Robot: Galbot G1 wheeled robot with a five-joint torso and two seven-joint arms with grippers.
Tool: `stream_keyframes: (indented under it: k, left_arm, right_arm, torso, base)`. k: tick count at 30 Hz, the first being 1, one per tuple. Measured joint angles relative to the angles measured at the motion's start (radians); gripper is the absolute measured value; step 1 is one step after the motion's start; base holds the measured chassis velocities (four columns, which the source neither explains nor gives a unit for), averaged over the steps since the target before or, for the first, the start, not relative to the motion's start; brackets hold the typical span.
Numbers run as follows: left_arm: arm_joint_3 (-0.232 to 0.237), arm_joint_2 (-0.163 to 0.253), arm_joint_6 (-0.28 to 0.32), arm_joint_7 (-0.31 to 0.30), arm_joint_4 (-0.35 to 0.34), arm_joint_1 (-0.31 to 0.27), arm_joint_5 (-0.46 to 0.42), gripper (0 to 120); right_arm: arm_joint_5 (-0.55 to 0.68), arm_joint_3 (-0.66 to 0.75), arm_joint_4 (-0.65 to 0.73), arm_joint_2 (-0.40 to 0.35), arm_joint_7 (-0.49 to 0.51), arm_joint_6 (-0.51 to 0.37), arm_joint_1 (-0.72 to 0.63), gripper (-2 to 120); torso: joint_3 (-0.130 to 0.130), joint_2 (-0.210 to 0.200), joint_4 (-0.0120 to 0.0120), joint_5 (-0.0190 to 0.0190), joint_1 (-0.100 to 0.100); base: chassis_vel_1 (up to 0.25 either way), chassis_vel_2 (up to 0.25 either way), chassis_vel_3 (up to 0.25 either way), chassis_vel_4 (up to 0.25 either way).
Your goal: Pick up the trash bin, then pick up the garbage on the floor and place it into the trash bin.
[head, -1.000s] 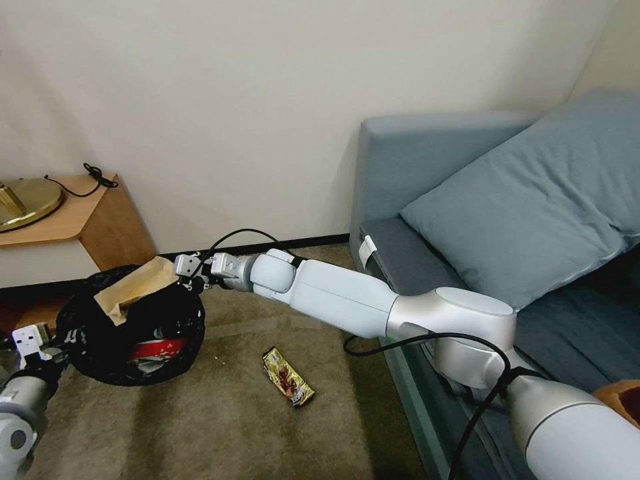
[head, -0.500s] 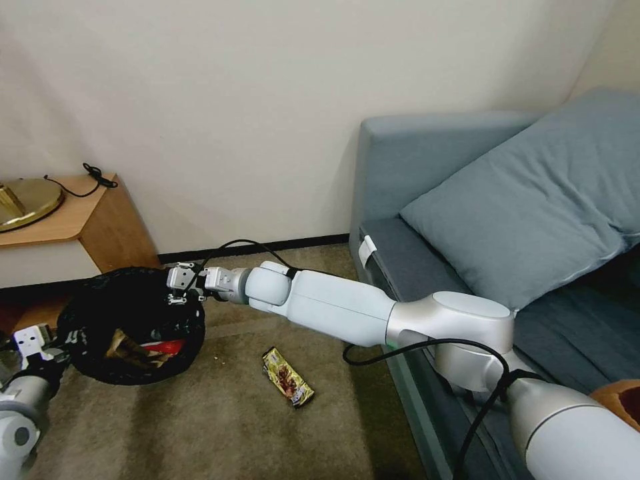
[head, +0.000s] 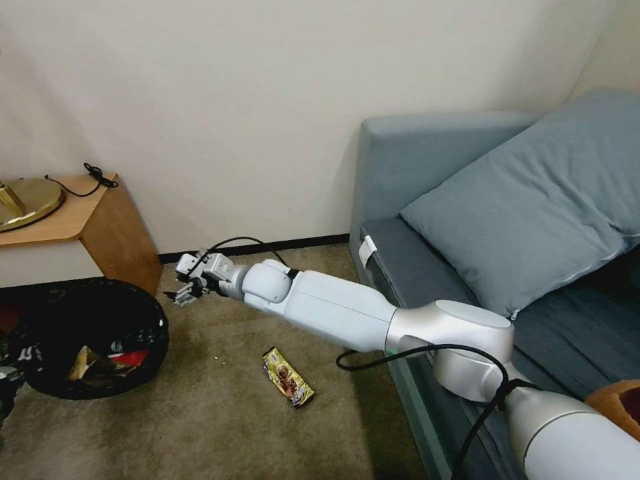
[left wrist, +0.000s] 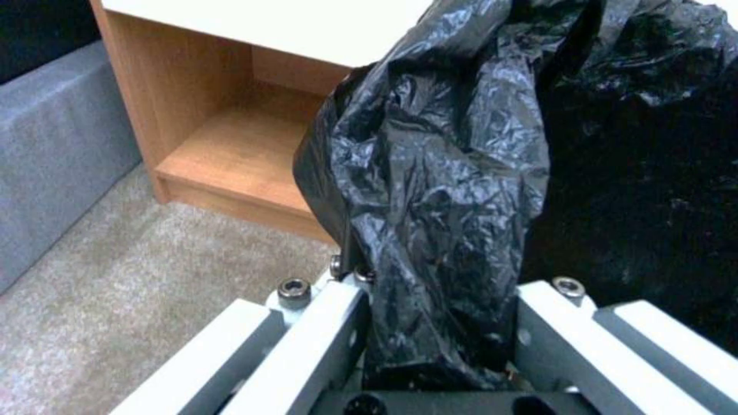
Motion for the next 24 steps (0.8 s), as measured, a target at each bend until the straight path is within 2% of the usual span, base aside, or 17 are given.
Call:
stream_keyframes:
  k: [1,2,4,11,16,19,24]
  left_arm:
    - [-0.002,-0.002,0.0,0.0,-0.006,0.009,-0.001,4]
    - [-0.002,-0.002,0.0,0.0,-0.006,0.009,-0.001,4]
    - [-0.006,-0.007,-0.001,0.003,-0.011,0.03,-0.001,4]
    - [-0.002,-0.007,-0.001,0.006,0.014,0.047,0.007,4]
    - [0.016,-0.028,-0.004,0.017,0.028,0.059,0.031,4]
    - [0.019,-0.036,-0.008,0.024,0.026,0.068,0.036,4]
    - [0.015,-0.033,-0.009,0.031,0.039,0.069,0.031,4]
  right_arm:
    - [0.057,0.005,0.0,-0.005,0.053,-0.055,-0.02,100]
    - [0.057,0.005,0.0,-0.005,0.053,-0.055,-0.02,100]
    - [0.114,0.026,-0.01,-0.008,0.137,-0.122,-0.066,100]
    - [0.104,0.051,-0.025,-0.03,0.195,-0.152,-0.148,100]
    - [0.066,0.083,-0.032,-0.043,0.263,-0.179,-0.241,100]
    - [0.024,0.102,-0.034,-0.056,0.263,-0.179,-0.28,100]
    - [-0.019,0.128,-0.036,-0.076,0.259,-0.176,-0.323,100]
  torso:
    - [0.0,0.0,-0.0005,0.0001,0.0]
    - [0.0,0.0,-0.0005,0.0001,0.0]
    - [0.0,0.0,0.0003,0.0001,0.0]
    - [0.0,0.0,0.0004,0.0001,0.0]
    - [0.0,0.0,0.0003,0.0001,0.0]
    - [0.0,0.0,0.0007,0.0002,0.0]
    - [0.0,0.0,0.0,0.0001,0.0]
  base:
    - [0.0,0.0,0.0,0.0]
    - [0.0,0.0,0.0,0.0]
    - [0.0,0.0,0.0,0.0]
    - [0.0,0.0,0.0,0.0]
    - [0.0,0.0,0.0,0.0]
    - [0.0,0.0,0.0,0.0]
    - [0.0,0.0,0.0,0.0]
